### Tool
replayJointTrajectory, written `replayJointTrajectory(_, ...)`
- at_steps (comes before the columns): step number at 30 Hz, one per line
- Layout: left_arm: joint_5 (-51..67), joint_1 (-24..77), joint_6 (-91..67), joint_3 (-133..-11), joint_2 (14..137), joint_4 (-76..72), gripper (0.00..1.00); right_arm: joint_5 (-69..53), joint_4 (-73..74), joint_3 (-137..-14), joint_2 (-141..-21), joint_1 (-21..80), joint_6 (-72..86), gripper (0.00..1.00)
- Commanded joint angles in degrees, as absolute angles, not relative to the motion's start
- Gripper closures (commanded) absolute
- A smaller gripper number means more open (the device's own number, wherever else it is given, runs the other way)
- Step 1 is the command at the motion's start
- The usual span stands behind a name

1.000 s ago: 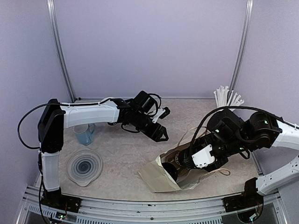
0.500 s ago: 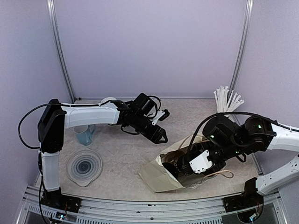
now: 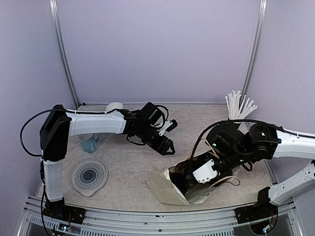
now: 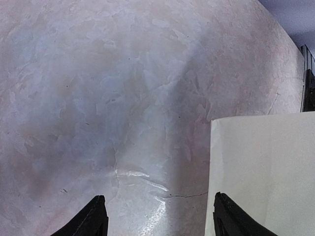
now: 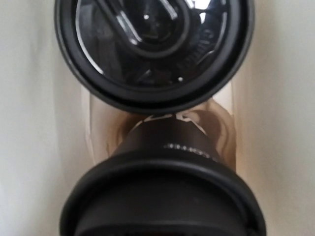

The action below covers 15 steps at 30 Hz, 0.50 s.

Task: Pack the takeout coffee

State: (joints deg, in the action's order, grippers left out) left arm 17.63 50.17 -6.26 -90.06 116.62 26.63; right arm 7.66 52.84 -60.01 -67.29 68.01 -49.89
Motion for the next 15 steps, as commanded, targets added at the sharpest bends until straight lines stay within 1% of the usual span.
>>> replayJointTrajectory(1, 18.2, 49.8, -6.7, -88.0, 114.1, 24.3, 0.28, 5.8, 53.2, -61.9, -69.0, 67.2, -50.2, 0.54)
replayJointTrajectory(9, 18.6, 49.4, -6.8, -85.4, 112.5, 23.1, 0.28, 7.0, 51.8, -62.2, -70.8, 67.0, -50.8, 0.55)
replayJointTrajectory(15, 19.3, 49.2, -6.4, -85.9, 113.0, 23.2, 0.28, 6.5, 50.6, -60.9, -70.8, 67.0, -50.6, 0.55)
